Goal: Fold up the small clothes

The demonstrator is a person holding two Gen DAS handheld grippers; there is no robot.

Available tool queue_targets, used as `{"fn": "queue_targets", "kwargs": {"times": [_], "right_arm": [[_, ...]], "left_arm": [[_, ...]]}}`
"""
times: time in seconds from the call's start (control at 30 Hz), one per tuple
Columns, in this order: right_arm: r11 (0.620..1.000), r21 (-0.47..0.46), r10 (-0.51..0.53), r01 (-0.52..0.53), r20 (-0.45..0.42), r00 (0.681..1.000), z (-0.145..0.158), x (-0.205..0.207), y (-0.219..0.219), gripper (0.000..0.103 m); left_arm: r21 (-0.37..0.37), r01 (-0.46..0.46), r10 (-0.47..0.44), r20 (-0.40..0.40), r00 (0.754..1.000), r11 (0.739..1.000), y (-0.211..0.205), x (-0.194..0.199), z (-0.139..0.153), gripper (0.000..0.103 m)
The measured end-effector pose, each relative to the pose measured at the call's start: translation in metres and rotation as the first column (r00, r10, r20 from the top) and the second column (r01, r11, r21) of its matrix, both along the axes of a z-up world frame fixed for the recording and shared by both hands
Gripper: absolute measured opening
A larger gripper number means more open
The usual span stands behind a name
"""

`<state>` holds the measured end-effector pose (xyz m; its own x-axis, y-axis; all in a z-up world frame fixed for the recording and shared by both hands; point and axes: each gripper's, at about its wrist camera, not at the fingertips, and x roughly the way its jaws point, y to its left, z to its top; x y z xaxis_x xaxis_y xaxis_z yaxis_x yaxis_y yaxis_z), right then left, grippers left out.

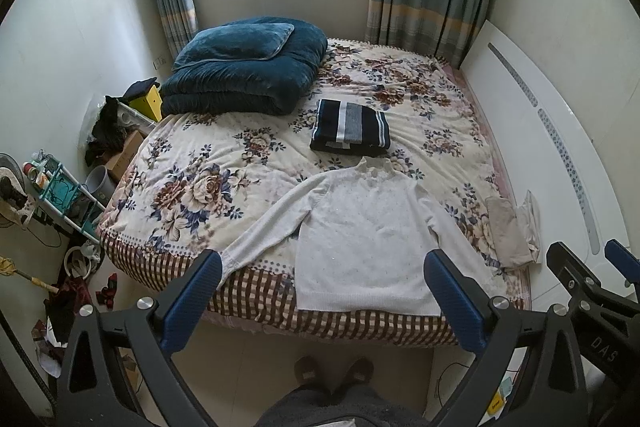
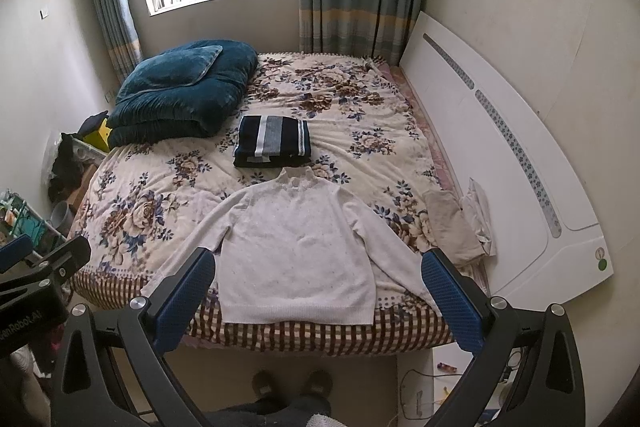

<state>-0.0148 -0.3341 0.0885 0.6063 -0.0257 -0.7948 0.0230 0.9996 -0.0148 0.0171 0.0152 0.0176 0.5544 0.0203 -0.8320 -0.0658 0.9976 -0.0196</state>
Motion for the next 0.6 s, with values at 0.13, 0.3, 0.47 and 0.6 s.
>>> {"fn": "queue_targets", "kwargs": {"times": [0.13,0.3,0.47,0.6], "right_arm": [[1.0,0.001,-0.001,0.001,0.001,1.0,-0.0002,-0.0001,-0.0006,0.103],[1.0,0.002,-0.002,0.002,0.002,1.0,0.0,-0.0001,-0.0009,0.103],[1.0,0.002,-0.001,0.001,0.003,1.0,-0.0005,-0.0001,-0.0015,0.103],[1.0,0.002,-0.001,0.001,0.004,1.0,-0.0001,-0.0001,-0.0016,0.103]], "left_arm": [[0.001,0.001,-0.001,0.003,1.0,1.0,-0.0012,-0.0024,-0.0012,0.103],[0.001,0.001,-0.001,0.004,1.0,1.0,-0.0012,-0.0035,-0.0012,0.103],[0.0,0.0,0.0,0.007,1.0,1.0,-0.0013,-0.0041,-0.0015,0.103],[0.001,0.0,0.0,0.007,1.0,1.0,-0.0013,-0.0011,0.0014,0.103]]}}
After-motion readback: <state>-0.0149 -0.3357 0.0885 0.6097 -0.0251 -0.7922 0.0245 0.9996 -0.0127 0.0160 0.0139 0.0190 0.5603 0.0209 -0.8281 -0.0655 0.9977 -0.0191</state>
